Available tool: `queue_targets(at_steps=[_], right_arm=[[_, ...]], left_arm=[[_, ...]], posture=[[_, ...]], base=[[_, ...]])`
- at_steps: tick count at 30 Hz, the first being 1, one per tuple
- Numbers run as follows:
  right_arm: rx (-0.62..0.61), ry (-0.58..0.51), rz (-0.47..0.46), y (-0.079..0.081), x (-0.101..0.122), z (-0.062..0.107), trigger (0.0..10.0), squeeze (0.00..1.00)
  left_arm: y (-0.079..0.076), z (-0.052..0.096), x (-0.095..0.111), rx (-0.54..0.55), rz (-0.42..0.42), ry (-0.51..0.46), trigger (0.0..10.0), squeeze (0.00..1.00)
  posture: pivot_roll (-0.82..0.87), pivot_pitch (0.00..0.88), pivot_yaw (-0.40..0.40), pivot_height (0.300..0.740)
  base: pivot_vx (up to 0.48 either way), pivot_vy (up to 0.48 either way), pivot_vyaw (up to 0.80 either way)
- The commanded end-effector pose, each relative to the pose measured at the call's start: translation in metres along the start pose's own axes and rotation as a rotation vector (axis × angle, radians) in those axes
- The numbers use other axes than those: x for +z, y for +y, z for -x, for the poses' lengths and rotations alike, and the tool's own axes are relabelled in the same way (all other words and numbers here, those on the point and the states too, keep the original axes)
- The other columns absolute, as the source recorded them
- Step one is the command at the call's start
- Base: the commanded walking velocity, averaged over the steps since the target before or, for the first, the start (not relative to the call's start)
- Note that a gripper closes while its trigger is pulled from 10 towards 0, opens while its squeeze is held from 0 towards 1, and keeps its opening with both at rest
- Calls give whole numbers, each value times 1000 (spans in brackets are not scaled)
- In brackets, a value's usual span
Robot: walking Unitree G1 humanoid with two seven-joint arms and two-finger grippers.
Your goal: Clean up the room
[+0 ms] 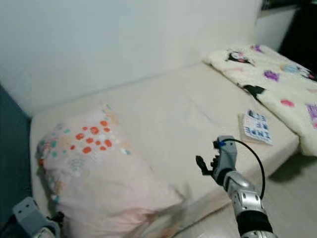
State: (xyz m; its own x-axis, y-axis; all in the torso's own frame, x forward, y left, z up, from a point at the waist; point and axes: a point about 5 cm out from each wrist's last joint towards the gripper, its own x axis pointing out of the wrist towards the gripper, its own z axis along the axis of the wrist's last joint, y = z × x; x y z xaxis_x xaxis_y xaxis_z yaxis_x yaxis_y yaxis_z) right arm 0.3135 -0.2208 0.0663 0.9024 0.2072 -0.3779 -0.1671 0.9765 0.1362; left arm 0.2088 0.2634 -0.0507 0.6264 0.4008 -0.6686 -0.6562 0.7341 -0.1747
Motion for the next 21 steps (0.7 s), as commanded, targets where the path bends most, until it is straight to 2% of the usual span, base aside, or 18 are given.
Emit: queue_targets(at_steps=[1,4,5,8,9,10,12,16,19,21], right_arm=[[20,-10,-13,3,-2,0,10000,0],[19,-8,-13,3,-2,0,10000,0],[5,7,-10,2,-5,0,10000,0],[-8,17,-4,1,-7,0,10000,0],[-75,30,-24,-5,-8,-1,10000,0],[-75,30,-24,-5,-8,-1,10000,0],[-149,52,-19,-12,-11,-1,10000,0],[-176,36,-41,-15,-10,0,10000,0],[-203,41,-49,-19,-9,1,10000,0],[-213,34,-49,-20,-8,1,10000,0]], left_arm=[[2,3,-13,-17,-54,51,10000,0],[-3,3,-16,-50,-84,60,10000,0],[-11,4,-19,-97,-107,69,10000,0],[-15,4,-20,-117,-116,72,10000,0],[-23,4,-19,-161,-134,69,10000,0],[-23,4,-19,-161,-134,69,10000,0],[-32,5,-19,-214,-114,73,10000,0],[-41,6,-18,-278,-85,72,10000,0],[-52,6,-15,-365,-24,61,10000,0],[-54,6,-13,-379,-10,52,10000,0]], posture=[[-59,125,27,740],[-62,117,29,740],[-60,115,31,740],[-61,111,35,740],[-64,114,37,740],[-64,114,37,740],[-65,115,37,740],[-68,118,36,740],[-72,119,35,740],[-72,119,36,735]], base=[[0,0,800],[0,0,800],[0,0,800],[0,0,800],[0,0,0],[0,0,0],[0,0,0],[0,0,0],[0,0,0],[0,0,0]])
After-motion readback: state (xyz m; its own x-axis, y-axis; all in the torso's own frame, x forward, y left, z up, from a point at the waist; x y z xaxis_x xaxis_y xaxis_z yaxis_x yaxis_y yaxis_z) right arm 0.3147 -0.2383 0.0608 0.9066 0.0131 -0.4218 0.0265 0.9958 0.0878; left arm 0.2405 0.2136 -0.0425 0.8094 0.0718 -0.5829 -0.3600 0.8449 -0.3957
